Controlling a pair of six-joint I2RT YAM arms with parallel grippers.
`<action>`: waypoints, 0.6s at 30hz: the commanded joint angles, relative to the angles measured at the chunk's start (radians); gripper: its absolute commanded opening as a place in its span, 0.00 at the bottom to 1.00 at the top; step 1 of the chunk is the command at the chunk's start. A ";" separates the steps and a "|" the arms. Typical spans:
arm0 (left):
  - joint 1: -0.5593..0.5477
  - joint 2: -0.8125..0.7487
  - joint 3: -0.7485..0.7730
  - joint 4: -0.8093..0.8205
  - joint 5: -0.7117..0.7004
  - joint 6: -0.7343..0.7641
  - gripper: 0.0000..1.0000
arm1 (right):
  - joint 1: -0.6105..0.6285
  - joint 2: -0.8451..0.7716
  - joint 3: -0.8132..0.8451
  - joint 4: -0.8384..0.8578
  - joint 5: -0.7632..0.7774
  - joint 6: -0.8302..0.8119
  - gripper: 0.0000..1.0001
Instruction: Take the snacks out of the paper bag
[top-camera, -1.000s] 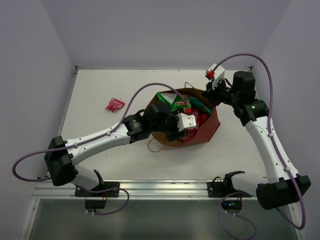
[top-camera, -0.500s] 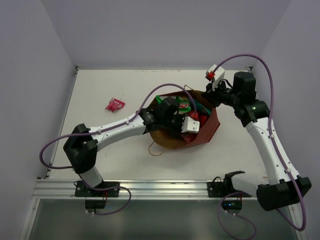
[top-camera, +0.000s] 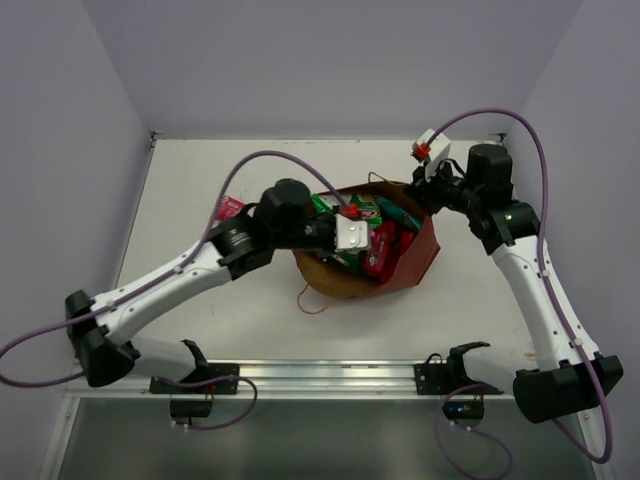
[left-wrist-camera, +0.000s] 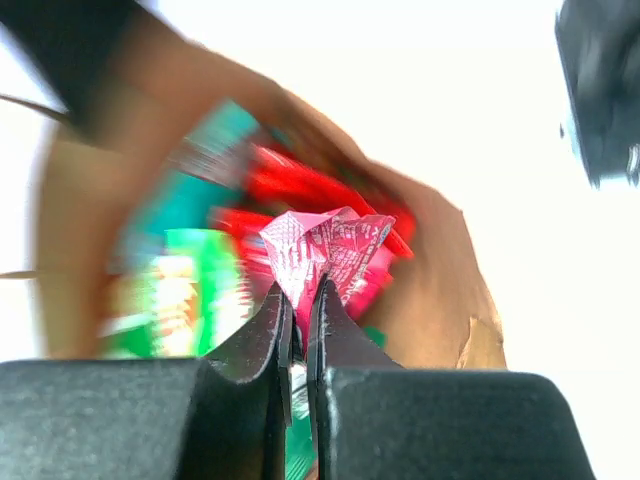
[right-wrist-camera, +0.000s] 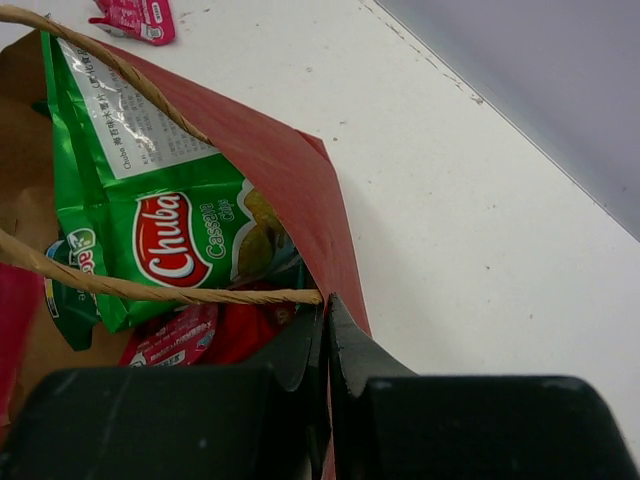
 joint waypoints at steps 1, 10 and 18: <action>0.005 -0.200 -0.028 0.102 -0.035 -0.114 0.00 | 0.000 -0.057 0.008 0.111 -0.013 -0.002 0.02; 0.320 -0.352 -0.167 0.116 -0.656 -0.330 0.00 | 0.002 -0.050 0.006 0.119 0.008 0.018 0.01; 0.759 -0.078 -0.352 0.149 -0.757 -0.756 0.00 | 0.002 -0.060 -0.008 0.125 0.016 0.030 0.01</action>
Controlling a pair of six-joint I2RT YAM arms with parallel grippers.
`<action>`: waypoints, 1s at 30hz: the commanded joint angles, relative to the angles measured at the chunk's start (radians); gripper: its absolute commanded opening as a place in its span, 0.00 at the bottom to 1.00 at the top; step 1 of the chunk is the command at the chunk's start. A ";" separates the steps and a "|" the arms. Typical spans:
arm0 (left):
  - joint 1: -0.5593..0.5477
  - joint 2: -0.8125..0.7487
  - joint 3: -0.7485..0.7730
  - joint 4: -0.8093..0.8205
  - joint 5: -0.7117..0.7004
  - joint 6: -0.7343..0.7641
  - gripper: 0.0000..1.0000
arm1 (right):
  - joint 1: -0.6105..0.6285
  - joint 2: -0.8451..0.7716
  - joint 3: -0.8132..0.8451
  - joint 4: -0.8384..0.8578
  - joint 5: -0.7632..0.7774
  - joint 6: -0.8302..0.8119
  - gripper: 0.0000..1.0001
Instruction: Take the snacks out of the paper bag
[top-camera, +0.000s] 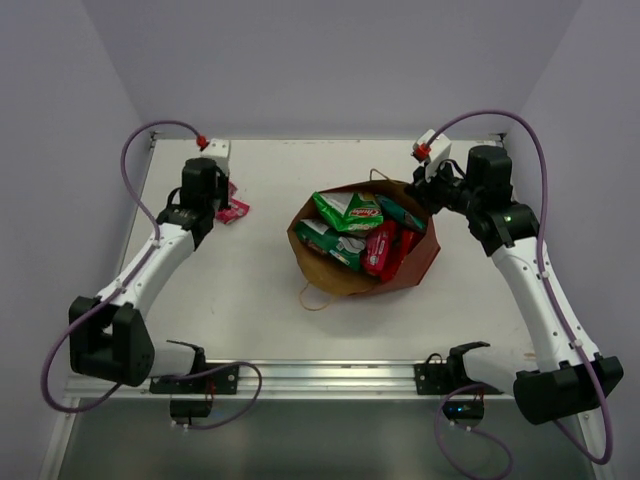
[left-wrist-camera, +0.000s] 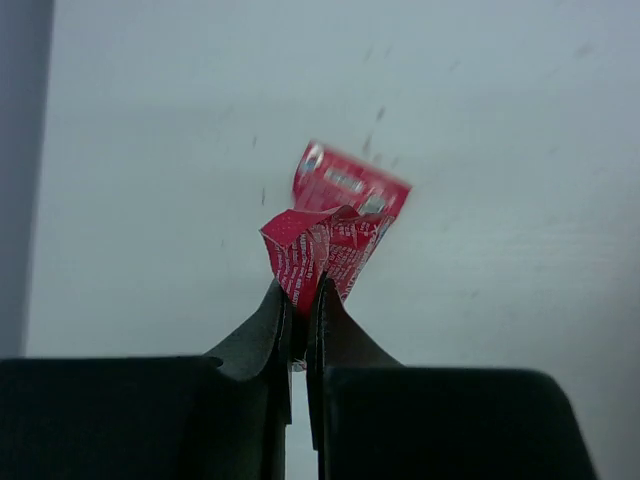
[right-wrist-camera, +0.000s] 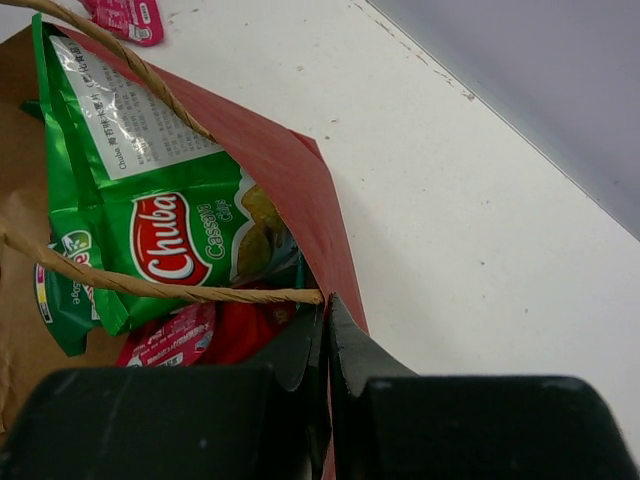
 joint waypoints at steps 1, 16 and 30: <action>0.128 0.045 -0.137 0.029 -0.078 -0.276 0.00 | 0.002 -0.052 0.006 0.109 -0.010 0.022 0.01; 0.005 -0.053 -0.086 -0.049 0.135 -0.416 1.00 | 0.002 -0.063 -0.010 0.124 -0.010 0.029 0.04; -0.820 0.102 0.198 0.031 -0.175 -0.596 0.92 | 0.000 -0.075 -0.013 0.135 -0.009 0.053 0.06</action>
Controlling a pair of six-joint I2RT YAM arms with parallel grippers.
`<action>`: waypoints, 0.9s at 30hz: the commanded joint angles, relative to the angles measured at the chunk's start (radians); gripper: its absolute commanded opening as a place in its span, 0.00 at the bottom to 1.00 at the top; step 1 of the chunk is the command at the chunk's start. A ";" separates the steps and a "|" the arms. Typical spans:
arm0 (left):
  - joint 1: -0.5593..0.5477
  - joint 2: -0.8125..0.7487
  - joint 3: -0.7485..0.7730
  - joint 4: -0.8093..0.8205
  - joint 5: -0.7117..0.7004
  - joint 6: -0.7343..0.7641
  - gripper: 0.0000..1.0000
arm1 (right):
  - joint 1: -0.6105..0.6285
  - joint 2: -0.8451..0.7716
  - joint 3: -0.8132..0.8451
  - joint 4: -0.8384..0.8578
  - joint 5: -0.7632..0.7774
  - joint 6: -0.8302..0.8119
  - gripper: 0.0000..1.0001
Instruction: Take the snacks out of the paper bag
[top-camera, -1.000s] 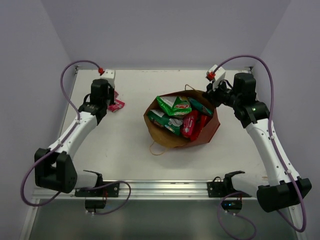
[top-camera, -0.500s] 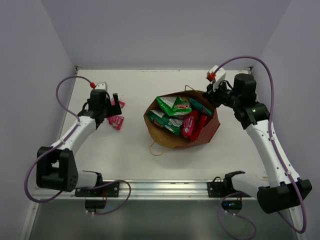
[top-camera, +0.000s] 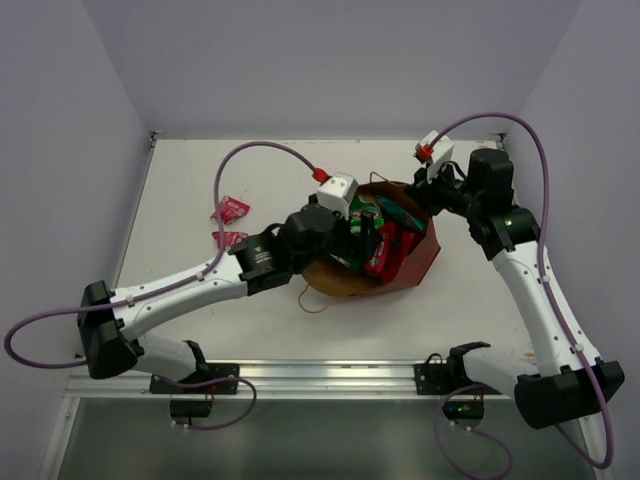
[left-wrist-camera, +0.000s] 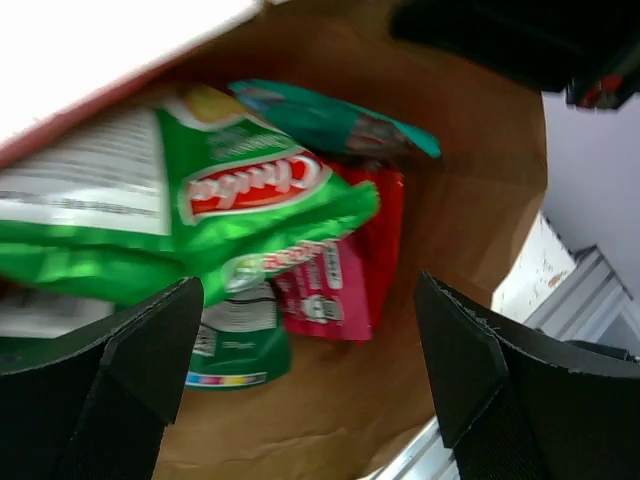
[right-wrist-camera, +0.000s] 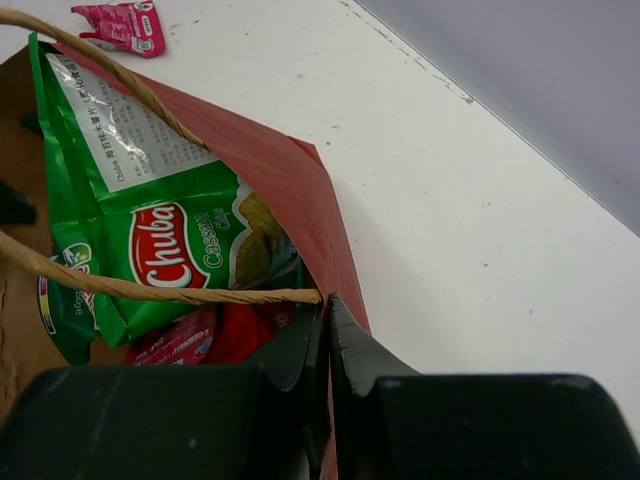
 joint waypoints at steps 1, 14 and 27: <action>-0.092 0.107 0.088 0.043 -0.126 -0.045 0.92 | 0.000 -0.054 0.013 0.103 -0.009 0.026 0.06; -0.148 0.366 0.234 0.003 -0.237 0.028 0.71 | 0.002 -0.074 -0.004 0.114 -0.026 0.040 0.07; -0.110 0.417 0.249 -0.035 -0.257 0.041 0.26 | 0.002 -0.102 -0.020 0.116 -0.011 0.029 0.07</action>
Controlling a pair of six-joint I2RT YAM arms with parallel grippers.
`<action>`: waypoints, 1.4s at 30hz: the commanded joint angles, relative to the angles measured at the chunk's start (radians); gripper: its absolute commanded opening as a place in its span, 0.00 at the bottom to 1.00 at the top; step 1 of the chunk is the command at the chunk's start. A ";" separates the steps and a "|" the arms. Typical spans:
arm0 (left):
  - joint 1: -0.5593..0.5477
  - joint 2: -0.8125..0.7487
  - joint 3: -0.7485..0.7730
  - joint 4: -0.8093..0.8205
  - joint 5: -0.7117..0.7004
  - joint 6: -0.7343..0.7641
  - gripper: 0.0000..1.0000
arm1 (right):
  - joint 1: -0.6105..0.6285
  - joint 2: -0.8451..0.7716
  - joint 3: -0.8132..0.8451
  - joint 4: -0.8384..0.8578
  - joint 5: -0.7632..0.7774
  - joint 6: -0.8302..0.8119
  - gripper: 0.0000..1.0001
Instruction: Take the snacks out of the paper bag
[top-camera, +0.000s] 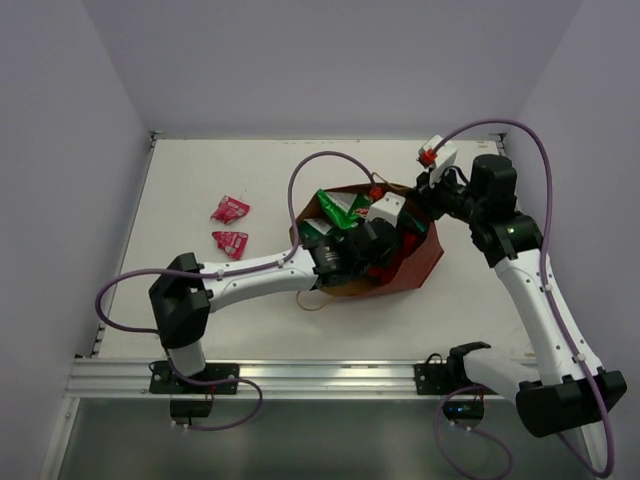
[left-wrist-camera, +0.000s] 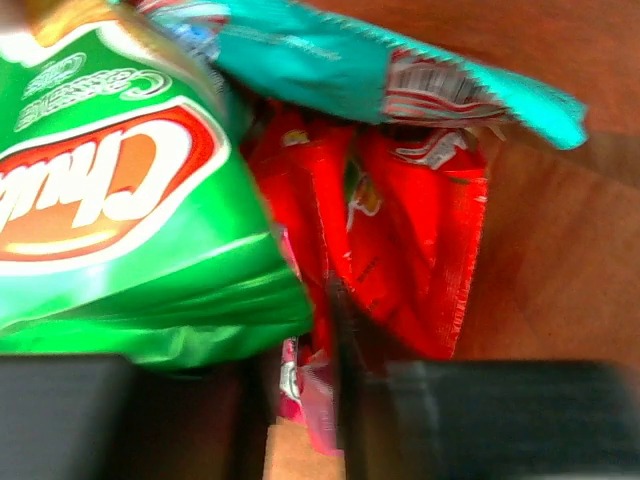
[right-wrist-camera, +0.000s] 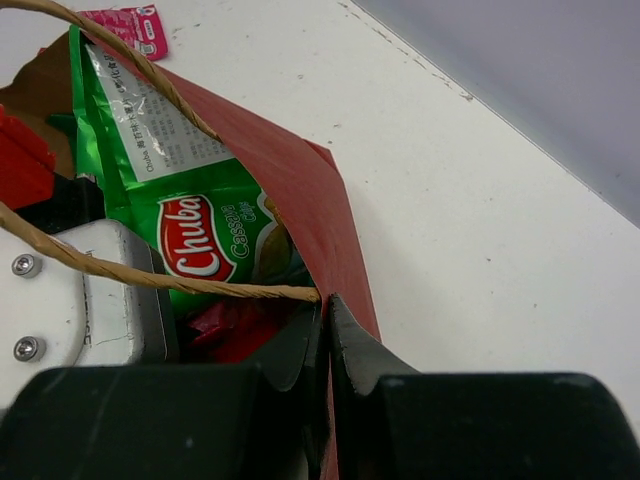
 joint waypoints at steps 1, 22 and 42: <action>0.018 -0.049 0.019 -0.001 -0.045 0.011 0.19 | 0.002 -0.057 0.018 0.103 -0.010 0.007 0.07; 0.206 -0.546 0.075 -0.212 0.057 0.196 0.00 | 0.002 -0.059 0.014 0.095 0.022 -0.009 0.07; 0.662 -0.023 -0.157 0.172 0.163 0.285 0.24 | 0.002 -0.037 0.003 0.086 -0.029 -0.035 0.06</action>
